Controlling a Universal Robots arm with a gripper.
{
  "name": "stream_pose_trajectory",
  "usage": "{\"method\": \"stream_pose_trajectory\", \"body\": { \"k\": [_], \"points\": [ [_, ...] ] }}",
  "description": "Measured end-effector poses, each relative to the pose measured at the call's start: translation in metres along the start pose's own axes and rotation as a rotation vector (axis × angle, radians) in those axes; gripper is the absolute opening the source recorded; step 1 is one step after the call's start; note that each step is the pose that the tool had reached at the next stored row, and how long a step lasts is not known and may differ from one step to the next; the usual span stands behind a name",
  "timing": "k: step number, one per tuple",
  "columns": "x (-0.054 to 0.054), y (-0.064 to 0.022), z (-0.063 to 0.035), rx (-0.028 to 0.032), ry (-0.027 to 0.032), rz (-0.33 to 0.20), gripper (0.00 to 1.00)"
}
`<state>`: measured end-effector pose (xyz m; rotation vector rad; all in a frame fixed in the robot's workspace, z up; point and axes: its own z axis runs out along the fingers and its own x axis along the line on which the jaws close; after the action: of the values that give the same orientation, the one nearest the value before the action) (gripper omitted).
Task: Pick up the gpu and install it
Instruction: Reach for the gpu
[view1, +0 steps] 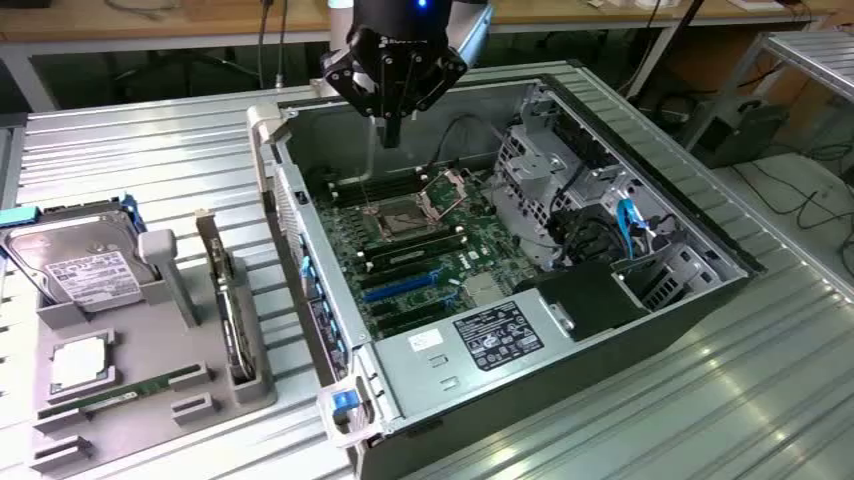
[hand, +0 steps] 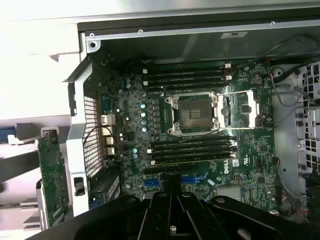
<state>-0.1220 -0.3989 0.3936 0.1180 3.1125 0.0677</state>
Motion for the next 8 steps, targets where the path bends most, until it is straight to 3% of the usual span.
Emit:
{"method": "stream_pose_trajectory", "body": {
  "k": [8],
  "points": [
    [0.0,0.0,0.0,0.0,0.0,0.0,0.11]
  ]
}}
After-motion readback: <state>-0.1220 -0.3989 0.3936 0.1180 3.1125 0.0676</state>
